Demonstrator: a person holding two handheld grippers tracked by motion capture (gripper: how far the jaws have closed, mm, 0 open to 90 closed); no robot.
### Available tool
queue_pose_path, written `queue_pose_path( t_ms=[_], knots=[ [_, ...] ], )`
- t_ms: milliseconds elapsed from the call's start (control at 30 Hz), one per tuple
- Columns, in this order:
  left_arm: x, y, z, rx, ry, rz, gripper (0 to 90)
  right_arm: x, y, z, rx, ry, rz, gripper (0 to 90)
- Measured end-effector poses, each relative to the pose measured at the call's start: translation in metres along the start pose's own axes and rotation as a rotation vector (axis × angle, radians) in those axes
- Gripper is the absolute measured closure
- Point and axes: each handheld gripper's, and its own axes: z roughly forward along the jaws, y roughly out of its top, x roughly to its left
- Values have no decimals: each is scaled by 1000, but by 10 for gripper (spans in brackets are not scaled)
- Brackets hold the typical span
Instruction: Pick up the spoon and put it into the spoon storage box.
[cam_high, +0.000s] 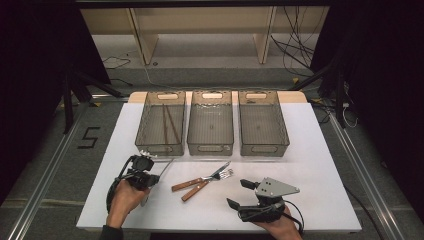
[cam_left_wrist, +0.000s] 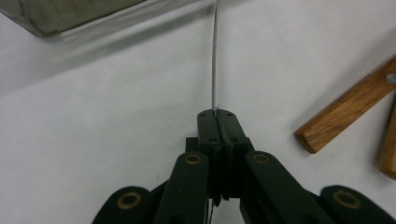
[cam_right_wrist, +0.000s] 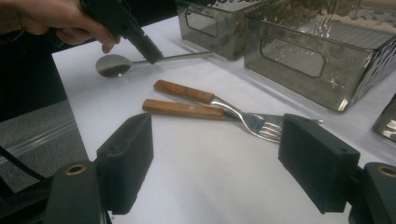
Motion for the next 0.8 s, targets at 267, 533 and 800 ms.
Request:
queue_pose_path(
  t_ms=[267,533,800],
  knots=[
    [-3,6,-22,-68,-71,14,896,0,0,-1,-1,-1,3,270],
    [-12,26,-40,-137,-130,59,895,-1,0,-2,-5,-5,10,270],
    [-22,66,-47,-174,-160,106,895,-2,0,-3,-7,-8,16,270]
  ],
)
